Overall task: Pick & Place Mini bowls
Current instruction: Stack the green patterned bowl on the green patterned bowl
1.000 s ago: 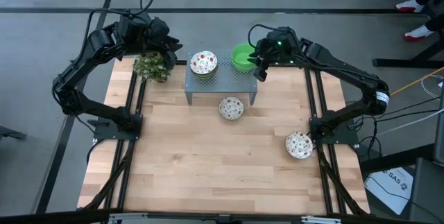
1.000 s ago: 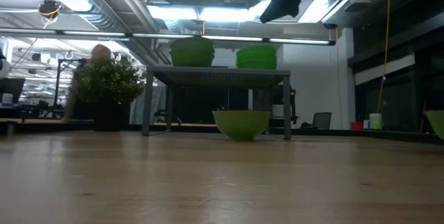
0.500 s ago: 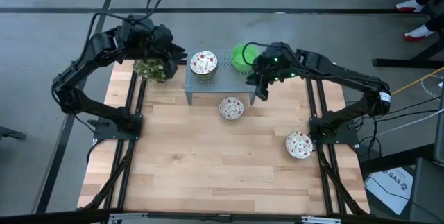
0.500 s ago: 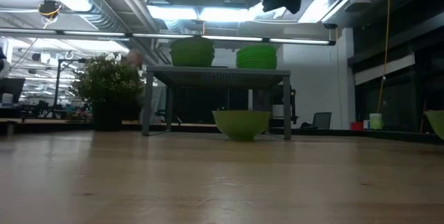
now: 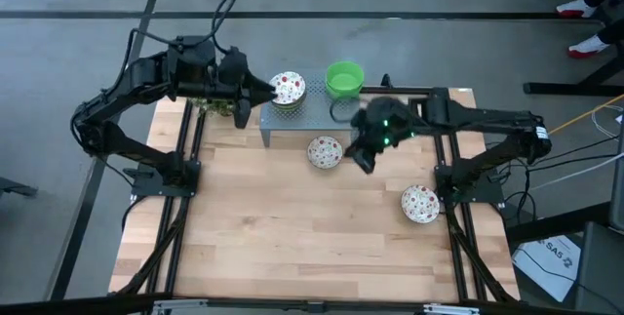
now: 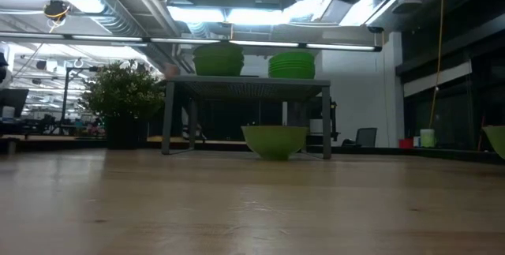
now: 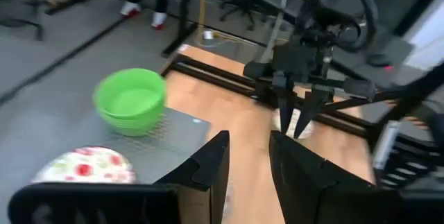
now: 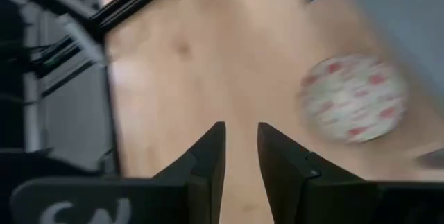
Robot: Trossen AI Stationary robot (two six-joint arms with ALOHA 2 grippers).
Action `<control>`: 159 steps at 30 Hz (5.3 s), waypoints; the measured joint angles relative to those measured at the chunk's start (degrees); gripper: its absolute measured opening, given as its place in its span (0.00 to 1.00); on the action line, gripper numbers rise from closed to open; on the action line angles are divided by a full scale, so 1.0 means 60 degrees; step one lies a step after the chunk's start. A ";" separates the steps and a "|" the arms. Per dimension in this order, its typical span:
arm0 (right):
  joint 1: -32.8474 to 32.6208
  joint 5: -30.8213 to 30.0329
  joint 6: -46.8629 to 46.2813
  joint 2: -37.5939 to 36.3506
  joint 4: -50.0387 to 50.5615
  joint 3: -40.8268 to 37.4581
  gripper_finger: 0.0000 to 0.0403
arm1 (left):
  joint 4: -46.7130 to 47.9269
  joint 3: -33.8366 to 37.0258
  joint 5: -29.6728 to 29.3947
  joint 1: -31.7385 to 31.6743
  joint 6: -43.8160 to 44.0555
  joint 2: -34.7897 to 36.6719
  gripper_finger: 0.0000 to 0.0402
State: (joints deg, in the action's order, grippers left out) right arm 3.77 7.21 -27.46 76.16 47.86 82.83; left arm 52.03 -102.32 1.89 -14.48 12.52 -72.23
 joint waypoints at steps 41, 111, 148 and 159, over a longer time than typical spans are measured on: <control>-0.7181 -0.2028 -1.1071 0.1628 0.6392 0.0000 0.12 | 0.0338 -0.0004 -0.1618 0.4622 0.1540 -0.1251 0.24; -0.6135 -0.3343 -0.8662 0.1396 -0.0459 -0.3563 0.03 | 0.0341 0.0000 -0.1111 0.4741 -0.0560 -0.1639 0.24; -0.3927 0.0835 -0.0067 0.0328 -0.9910 -0.3563 0.03 | -0.3283 0.2157 0.5220 0.2924 -0.1545 -0.1880 0.47; -0.3423 0.1747 0.0446 0.0324 -1.0858 -0.3563 0.03 | -0.3060 0.2153 0.7119 0.2871 -0.1545 -0.2616 0.47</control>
State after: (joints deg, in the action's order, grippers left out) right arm -16.77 17.69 -24.78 78.11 -17.29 61.45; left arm 33.67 -89.41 44.60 2.74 3.25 -87.93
